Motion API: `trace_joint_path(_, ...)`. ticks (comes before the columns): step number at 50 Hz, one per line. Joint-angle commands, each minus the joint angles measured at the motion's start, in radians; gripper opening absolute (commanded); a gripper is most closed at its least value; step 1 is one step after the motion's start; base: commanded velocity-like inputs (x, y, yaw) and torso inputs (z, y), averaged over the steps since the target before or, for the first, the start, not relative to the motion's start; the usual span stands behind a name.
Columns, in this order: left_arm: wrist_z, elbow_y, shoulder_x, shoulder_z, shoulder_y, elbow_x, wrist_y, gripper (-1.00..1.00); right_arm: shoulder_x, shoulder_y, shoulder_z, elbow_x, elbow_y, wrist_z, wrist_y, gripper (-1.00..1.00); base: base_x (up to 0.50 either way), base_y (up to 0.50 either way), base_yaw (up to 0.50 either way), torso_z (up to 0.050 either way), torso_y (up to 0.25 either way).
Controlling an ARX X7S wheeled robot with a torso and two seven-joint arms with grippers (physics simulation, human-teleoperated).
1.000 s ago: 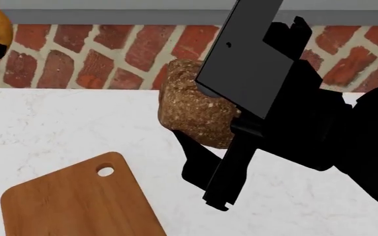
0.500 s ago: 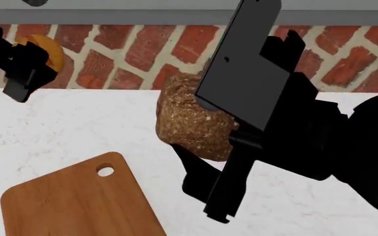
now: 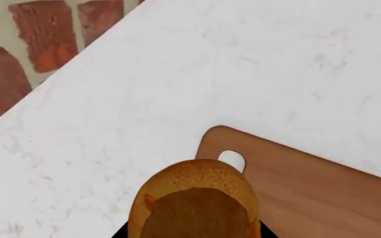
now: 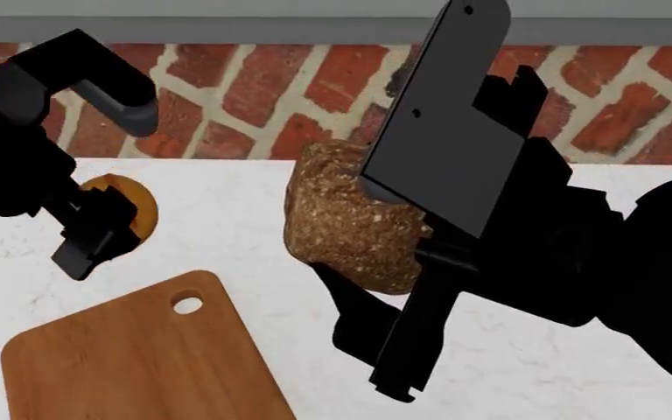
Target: Place all breads on the cutting board.
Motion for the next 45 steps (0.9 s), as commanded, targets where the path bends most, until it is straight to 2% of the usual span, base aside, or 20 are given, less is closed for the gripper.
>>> trace_joint_path(1,-0.046,0.023,-0.013,-0.002,0.068,-0.017,0.000,-1.00,0.004,0.000,0.002,-0.020,-0.001,-0.029,-0.015,-1.00,0.02,0.00,0.00,0.000,0.000)
trace_joint_path(11,-0.065,0.093,-0.028,0.026,0.124,-0.021,-0.012,-1.00,0.010,-0.014,0.001,-0.010,-0.009,-0.032,-0.019,-1.00,0.02,0.00,0.00,0.000,0.000)
trace_joint_path(41,-0.078,0.068,-0.011,0.060,0.212,0.013,0.047,-1.00,0.010,-0.031,-0.012,-0.036,-0.004,-0.047,-0.039,-1.00,0.02,0.00,0.00,0.000,0.000)
trace_joint_path(42,-0.078,0.068,-0.014,0.057,0.210,0.009,0.046,1.00,0.011,-0.032,-0.012,-0.038,-0.005,-0.048,-0.043,-1.00,0.02,0.00,0.00,0.000,0.000)
trace_joint_path(45,-0.081,0.074,-0.021,0.057,0.213,0.009,0.047,1.00,0.011,-0.032,-0.011,-0.037,-0.005,-0.045,-0.042,-1.00,0.02,0.00,0.00,0.000,0.000)
